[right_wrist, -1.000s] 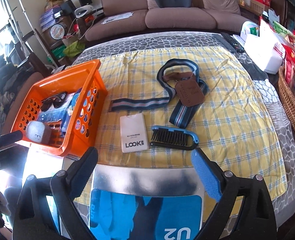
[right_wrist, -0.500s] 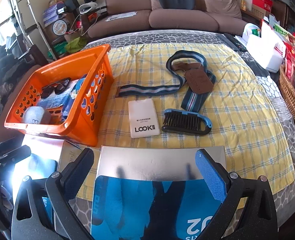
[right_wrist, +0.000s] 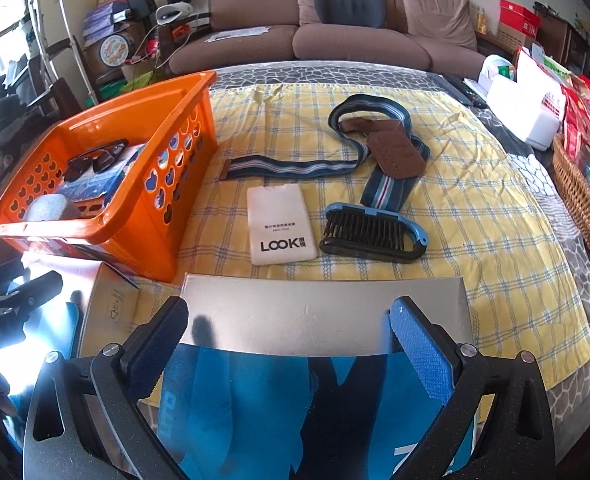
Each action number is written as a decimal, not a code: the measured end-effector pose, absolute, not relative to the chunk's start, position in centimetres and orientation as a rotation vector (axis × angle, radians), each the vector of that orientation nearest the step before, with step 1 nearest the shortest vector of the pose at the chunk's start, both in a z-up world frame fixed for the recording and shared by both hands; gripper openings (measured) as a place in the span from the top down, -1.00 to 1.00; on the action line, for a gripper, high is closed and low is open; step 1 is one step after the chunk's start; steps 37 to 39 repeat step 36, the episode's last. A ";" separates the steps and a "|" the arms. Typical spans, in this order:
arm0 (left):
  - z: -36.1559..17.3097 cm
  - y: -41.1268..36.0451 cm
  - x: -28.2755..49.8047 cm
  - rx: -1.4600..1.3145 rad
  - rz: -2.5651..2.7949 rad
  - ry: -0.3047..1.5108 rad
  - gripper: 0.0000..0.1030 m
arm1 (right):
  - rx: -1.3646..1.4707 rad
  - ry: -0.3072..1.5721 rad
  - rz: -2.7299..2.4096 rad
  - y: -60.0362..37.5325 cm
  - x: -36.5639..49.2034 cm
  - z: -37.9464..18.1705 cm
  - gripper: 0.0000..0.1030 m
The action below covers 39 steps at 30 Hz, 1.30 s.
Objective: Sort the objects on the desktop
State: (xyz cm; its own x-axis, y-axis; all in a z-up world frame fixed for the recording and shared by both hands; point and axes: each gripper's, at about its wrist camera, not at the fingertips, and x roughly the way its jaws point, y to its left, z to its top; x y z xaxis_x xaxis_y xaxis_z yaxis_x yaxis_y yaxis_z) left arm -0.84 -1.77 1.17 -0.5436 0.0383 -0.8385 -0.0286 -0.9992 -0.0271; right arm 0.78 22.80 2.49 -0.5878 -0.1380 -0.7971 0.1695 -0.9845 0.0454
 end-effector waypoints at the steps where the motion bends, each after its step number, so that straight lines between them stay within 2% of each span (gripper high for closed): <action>1: 1.1 -1.7 -0.9 -1.477 2.736 -0.007 -1.00 | 1.327 0.055 -2.657 22.9 0.8 2.5 -1.00; 6: 0.9 -1.5 -0.8 -1.437 2.776 -0.008 -1.00 | 1.325 0.141 -2.673 22.6 0.8 2.0 -1.00; 39: 0.7 -1.4 -0.7 -1.421 2.788 -0.016 -1.00 | 1.319 0.132 -2.677 22.7 0.8 1.8 -1.00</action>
